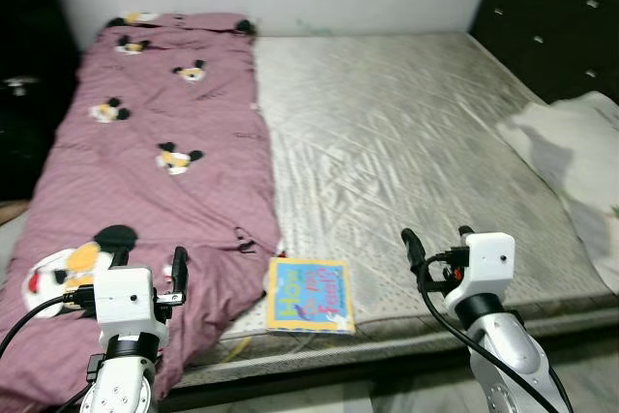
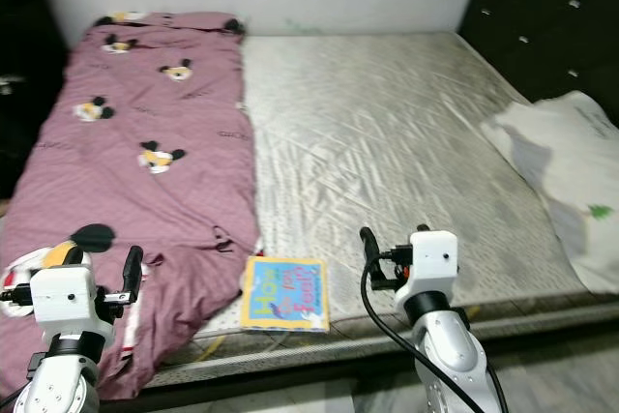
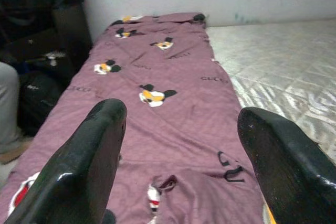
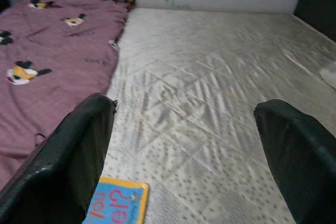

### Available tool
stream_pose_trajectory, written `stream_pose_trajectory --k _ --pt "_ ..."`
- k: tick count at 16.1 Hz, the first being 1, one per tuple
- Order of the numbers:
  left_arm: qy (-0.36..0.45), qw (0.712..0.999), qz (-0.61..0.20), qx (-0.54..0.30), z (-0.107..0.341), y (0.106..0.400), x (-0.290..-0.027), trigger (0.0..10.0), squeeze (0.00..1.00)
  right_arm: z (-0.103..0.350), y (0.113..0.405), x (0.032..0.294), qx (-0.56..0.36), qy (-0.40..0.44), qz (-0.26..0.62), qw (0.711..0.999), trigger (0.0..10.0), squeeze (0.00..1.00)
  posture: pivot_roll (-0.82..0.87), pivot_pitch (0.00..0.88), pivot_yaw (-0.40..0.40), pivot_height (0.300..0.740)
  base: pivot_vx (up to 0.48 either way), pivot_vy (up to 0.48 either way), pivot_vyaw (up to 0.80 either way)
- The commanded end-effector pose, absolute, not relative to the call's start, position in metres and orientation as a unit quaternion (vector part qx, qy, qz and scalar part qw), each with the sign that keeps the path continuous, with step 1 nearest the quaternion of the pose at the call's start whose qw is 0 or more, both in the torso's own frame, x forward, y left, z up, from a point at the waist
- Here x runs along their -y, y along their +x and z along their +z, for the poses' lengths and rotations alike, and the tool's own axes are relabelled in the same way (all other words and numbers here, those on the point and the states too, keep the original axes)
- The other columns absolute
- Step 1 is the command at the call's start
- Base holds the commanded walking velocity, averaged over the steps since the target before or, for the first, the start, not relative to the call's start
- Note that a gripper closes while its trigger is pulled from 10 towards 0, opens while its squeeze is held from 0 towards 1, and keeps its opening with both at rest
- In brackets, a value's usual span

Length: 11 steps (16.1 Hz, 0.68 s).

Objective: Clean up the room

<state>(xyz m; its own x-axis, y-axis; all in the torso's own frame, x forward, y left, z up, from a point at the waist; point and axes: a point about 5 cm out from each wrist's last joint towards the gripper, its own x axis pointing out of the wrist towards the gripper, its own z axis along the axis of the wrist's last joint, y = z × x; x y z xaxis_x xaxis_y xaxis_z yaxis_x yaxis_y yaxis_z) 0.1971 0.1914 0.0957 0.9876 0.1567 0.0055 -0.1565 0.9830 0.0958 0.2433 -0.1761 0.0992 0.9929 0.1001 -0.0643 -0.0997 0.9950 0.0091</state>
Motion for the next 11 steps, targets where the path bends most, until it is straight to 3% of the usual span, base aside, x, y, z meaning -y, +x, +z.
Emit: stream_pose_trajectory --k 1,5,9,11 --pt "0.047 0.996 0.077 -0.010 0.0935 0.1980 -0.1926 10.0 0.00 0.0970 0.2434 0.1767 -0.042 0.007 0.043 0.998 10.0 0.00 0.04 0.043 -0.021 0.740 0.000 0.000 -0.80" --pt "0.043 0.996 0.073 -0.008 0.0956 0.2022 -0.1908 10.0 0.00 0.0973 0.2451 0.1740 -0.039 0.010 0.043 0.998 10.0 0.00 0.04 0.057 -0.020 0.740 0.000 0.000 -0.75" --pt "0.040 0.997 0.070 -0.007 0.0956 0.2039 -0.1900 10.0 0.00 0.0966 0.2462 0.1719 -0.039 0.011 0.044 0.998 10.0 0.00 0.04 0.057 -0.019 0.740 0.000 0.419 0.00" --pt "0.041 0.997 0.068 -0.009 0.0955 0.2047 -0.1896 10.0 0.00 0.0968 0.2467 0.1714 -0.038 0.011 0.044 0.998 10.0 0.00 0.05 0.058 -0.019 0.740 0.000 0.163 0.00"
